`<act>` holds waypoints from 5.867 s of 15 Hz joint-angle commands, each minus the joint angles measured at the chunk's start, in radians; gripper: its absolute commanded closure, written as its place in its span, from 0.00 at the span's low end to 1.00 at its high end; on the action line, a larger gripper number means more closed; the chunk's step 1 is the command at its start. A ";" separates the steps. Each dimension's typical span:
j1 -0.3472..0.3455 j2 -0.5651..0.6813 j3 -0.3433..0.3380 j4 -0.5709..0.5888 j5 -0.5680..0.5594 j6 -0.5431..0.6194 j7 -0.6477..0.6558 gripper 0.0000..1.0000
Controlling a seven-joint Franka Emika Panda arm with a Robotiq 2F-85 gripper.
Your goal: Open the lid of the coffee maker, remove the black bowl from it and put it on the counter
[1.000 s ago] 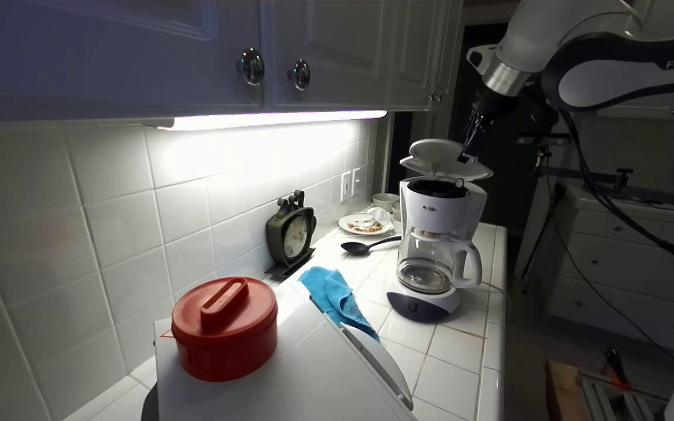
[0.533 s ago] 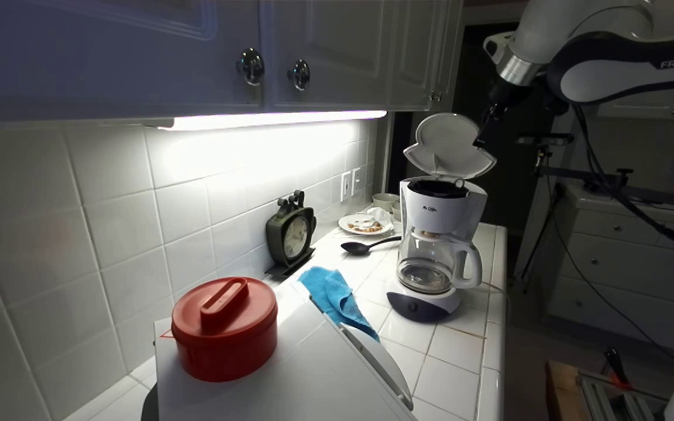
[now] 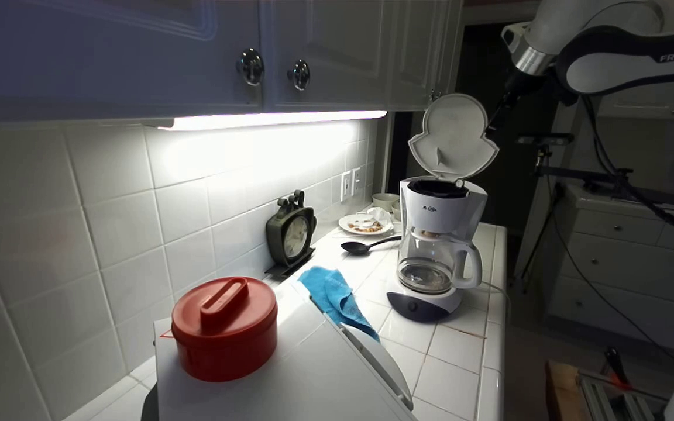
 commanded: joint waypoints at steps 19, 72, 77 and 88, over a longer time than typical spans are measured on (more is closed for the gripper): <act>0.195 0.004 -0.019 0.012 0.343 -0.018 -0.155 0.00; -0.040 0.114 -0.113 0.124 0.036 0.044 -0.137 0.00; -0.048 0.114 -0.129 0.121 0.094 0.040 -0.028 0.00; -0.028 0.044 -0.098 0.090 0.171 0.051 0.041 0.00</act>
